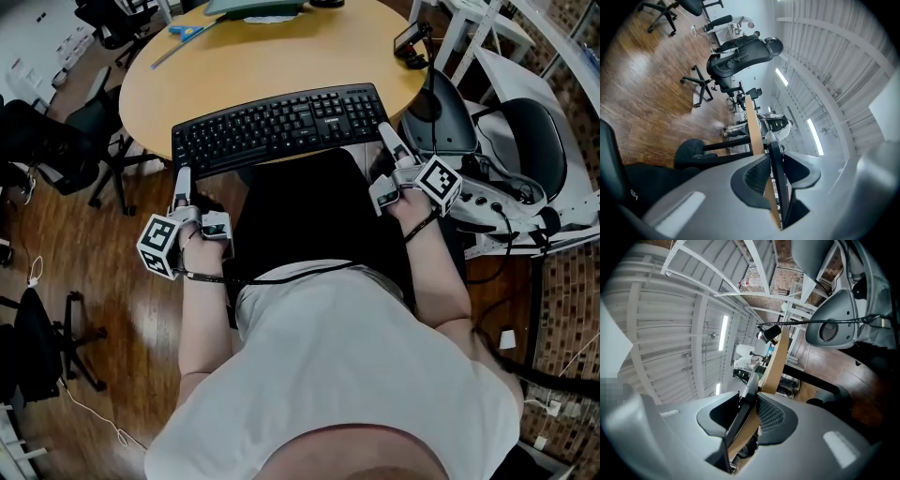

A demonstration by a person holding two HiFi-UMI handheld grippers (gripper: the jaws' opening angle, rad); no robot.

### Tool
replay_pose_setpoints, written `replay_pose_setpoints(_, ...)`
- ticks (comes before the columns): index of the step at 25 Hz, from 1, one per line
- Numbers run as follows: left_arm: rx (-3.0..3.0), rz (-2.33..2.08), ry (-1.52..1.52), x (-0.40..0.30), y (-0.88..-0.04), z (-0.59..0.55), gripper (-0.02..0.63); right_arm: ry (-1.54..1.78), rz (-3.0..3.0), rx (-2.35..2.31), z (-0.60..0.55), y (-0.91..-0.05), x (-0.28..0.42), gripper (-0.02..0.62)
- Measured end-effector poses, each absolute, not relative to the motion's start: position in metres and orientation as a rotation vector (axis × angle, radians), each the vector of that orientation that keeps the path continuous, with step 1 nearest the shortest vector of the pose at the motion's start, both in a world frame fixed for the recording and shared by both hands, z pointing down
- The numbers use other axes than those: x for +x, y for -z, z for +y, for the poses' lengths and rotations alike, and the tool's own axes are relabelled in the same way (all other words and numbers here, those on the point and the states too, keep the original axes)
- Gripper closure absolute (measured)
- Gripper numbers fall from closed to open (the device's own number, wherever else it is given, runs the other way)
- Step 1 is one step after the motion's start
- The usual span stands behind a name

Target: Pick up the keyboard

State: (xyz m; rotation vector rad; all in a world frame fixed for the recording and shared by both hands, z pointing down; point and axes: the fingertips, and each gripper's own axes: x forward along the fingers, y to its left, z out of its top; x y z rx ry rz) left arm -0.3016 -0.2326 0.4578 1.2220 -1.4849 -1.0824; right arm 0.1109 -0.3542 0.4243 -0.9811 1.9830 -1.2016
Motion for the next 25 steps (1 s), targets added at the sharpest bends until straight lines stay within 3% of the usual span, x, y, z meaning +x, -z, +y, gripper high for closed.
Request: replay_pose_setpoints(25,1.276,-1.448,1.088,-0.292,-0.445,-0.243,0.189,1.122,1.985,-1.003,-0.352,-0.401,0.123,0.474)
